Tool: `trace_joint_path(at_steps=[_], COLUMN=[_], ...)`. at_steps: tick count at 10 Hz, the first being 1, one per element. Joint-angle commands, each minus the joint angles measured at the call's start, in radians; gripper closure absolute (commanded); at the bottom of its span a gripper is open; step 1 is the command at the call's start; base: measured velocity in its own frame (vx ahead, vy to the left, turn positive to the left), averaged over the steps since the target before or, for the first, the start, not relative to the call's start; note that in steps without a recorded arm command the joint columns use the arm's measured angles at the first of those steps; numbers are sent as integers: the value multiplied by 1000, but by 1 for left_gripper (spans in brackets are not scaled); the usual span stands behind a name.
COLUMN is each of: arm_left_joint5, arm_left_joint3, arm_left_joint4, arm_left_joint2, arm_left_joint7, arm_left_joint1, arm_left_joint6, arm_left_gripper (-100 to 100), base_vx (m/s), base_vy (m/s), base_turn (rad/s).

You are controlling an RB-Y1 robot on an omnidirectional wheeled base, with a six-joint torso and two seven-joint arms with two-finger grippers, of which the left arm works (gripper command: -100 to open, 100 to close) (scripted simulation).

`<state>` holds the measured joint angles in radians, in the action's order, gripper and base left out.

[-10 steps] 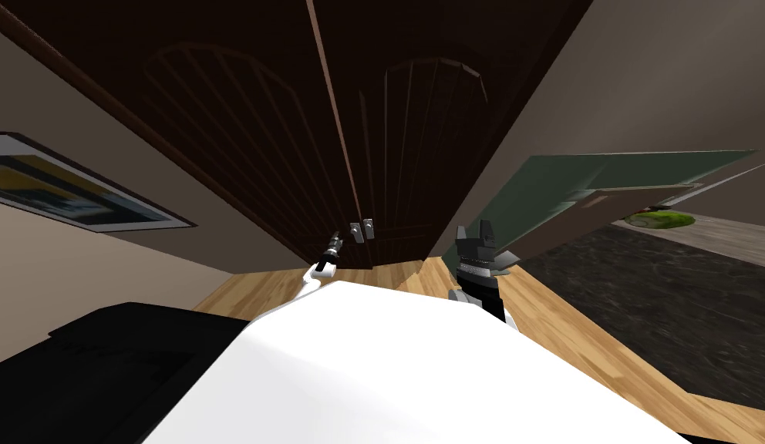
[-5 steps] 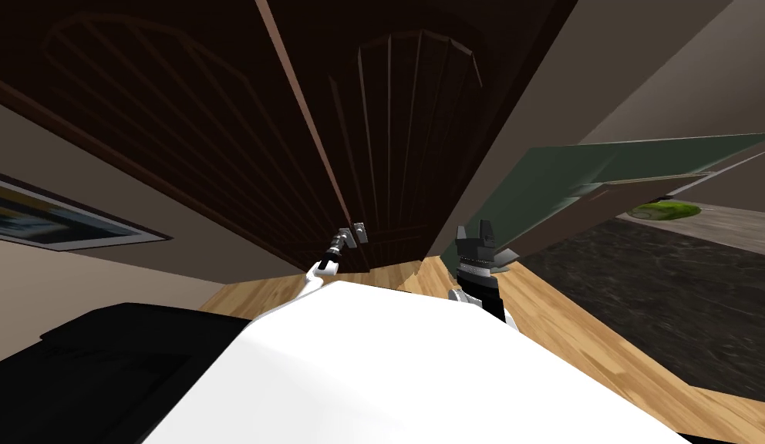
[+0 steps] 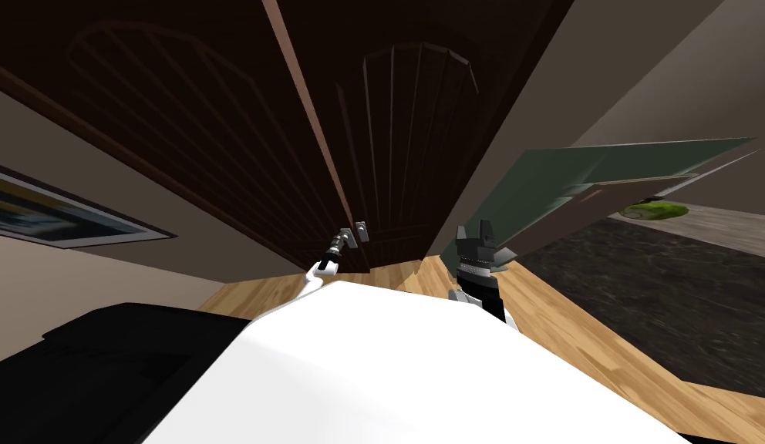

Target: Pull the door open

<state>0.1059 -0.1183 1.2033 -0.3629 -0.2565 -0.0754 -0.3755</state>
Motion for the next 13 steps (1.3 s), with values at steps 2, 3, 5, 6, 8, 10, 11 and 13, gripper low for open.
trace_joint_path(at_steps=[2,3,5,6,8,10,11,13], arm_left_joint5=[0,0,-1,-2,-2,1,1,0], arm_left_joint3=[4,11,28,36,39,8,2,-3], arm_left_joint4=[18,27,47,57,57,23,15,4], arm_left_joint2=[-8,-9,-10,-10,-10,-14,-13,-8], arm_left_joint7=[-7,-11,-20,-24,-25,-15,-12,-6], arm_left_joint1=[-26,-31,-41,-45,-46,-50,-47,-35], arm_left_joint6=[1,-1,-4,-6,-8,-8,-8,-10], arm_left_gripper=[-100,-100,-100,-100,-100,-100,-100,-100], base_vx=[-197,-212,-199,-199,-138,72,130,174], base_vy=[70,-46,-84,-89,-60,155,139,62], base_turn=[65,-8,-19,-23,-20,128,14,-23])
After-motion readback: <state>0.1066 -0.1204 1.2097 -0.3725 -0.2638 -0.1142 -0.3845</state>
